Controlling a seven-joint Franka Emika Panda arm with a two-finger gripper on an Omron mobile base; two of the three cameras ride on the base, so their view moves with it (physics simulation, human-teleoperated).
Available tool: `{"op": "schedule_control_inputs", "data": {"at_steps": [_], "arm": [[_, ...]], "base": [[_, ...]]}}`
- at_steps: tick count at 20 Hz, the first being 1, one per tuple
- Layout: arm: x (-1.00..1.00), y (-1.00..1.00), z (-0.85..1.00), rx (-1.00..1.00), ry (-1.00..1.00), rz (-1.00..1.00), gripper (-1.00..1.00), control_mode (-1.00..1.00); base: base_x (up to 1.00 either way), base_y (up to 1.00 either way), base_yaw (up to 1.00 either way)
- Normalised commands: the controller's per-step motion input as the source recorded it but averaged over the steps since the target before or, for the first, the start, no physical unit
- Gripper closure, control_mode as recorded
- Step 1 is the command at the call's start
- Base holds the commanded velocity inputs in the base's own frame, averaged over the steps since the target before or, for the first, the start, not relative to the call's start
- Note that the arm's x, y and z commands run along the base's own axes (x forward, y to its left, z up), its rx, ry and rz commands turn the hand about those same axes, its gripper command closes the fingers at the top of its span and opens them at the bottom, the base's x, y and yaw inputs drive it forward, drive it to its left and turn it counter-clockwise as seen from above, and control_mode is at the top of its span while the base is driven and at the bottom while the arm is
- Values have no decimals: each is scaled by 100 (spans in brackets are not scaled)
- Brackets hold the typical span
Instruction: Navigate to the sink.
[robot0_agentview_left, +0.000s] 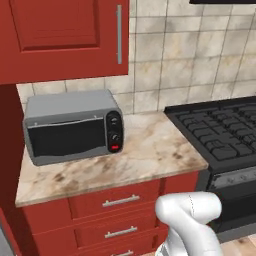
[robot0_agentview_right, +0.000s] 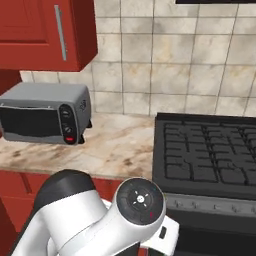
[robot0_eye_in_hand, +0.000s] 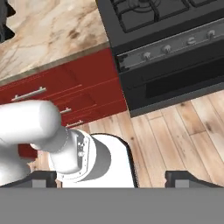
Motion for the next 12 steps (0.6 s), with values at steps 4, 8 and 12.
{"op": "schedule_control_inputs", "data": {"at_steps": [4, 8, 12], "arm": [[0, 0, 0, 0, 0, 0, -100, 100], [0, 0, 0, 0, 0, 0, -100, 100], [0, 0, 0, 0, 0, 0, -100, 100]], "base": [[-2, -91, -61], [0, -22, -94], [0, 0, -100]]}}
